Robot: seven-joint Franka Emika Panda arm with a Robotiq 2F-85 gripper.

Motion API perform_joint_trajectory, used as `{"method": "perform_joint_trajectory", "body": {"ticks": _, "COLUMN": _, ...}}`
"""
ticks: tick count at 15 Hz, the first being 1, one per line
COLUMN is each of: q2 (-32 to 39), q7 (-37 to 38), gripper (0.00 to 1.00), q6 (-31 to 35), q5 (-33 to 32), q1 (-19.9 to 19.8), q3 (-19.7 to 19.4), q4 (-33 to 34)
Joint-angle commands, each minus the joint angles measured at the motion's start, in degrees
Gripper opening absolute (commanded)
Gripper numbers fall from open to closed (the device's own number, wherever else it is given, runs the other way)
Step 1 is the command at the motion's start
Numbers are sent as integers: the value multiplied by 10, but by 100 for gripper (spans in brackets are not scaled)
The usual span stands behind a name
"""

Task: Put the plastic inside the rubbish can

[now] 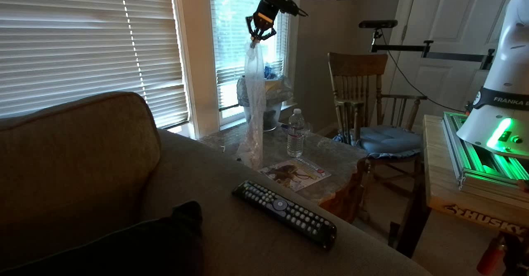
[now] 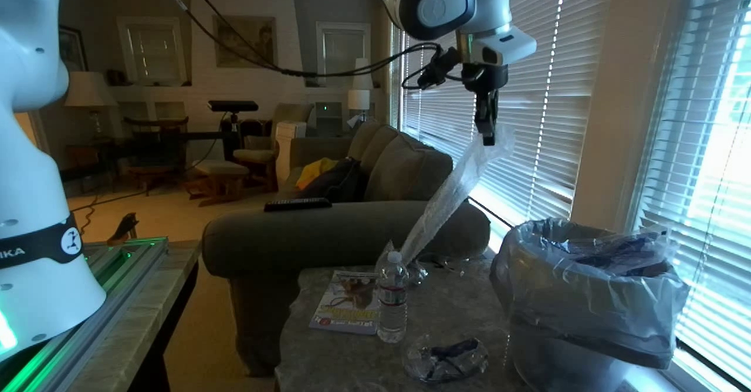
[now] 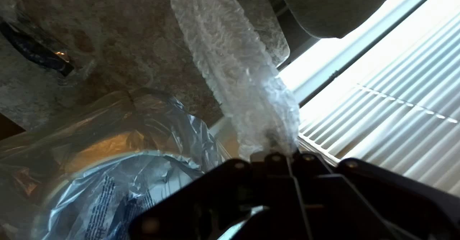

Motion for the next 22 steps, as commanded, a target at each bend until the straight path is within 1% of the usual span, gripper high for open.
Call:
{"method": "perform_joint_trajectory", "body": {"ticks": 1, "q2": -57, "q7": -17, "gripper": 1, "q6": 22, "q5": 40, "q1": -18, "q3": 11, "q4": -45}}
{"method": "perform_joint_trajectory", "body": {"ticks": 3, "q2": -71, "q7": -36, "gripper": 1, "q6": -12, "q5": 32, "q1": -28, "q3": 6, "q4": -44}}
{"method": "perform_joint_trajectory", "body": {"ticks": 6, "q2": -84, "q7": -66, "gripper": 1, "q6": -56, "q5": 44, "q1": -49, "q3": 7, "q4": -32}}
{"method": "perform_joint_trajectory", "body": {"ticks": 8, "q2": -91, "q7": -92, "gripper": 1, "q6": -104, "q5": 75, "q1": -69, "q3": 12, "q4": -14}}
{"method": "perform_joint_trajectory", "body": {"ticks": 10, "q2": -98, "q7": -115, "gripper": 1, "q6": -159, "q5": 122, "q1": -87, "q3": 12, "q4": 10}}
{"method": "perform_joint_trajectory", "body": {"ticks": 12, "q2": -100, "q7": -117, "gripper": 1, "q6": -197, "q5": 175, "q1": -101, "q3": 8, "q4": 36}}
{"method": "perform_joint_trajectory", "body": {"ticks": 14, "q2": -104, "q7": -101, "gripper": 1, "q6": -214, "q5": 207, "q1": -105, "q3": -2, "q4": 57}}
{"method": "perform_joint_trajectory", "body": {"ticks": 16, "q2": -104, "q7": -87, "gripper": 1, "q6": -202, "q5": 233, "q1": -104, "q3": -8, "q4": 74}}
{"method": "perform_joint_trajectory", "body": {"ticks": 18, "q2": -102, "q7": -70, "gripper": 1, "q6": -167, "q5": 245, "q1": -97, "q3": -14, "q4": 82}}
{"method": "perform_joint_trajectory", "body": {"ticks": 22, "q2": -100, "q7": -33, "gripper": 1, "q6": -51, "q5": 243, "q1": -82, "q3": -17, "q4": 78}}
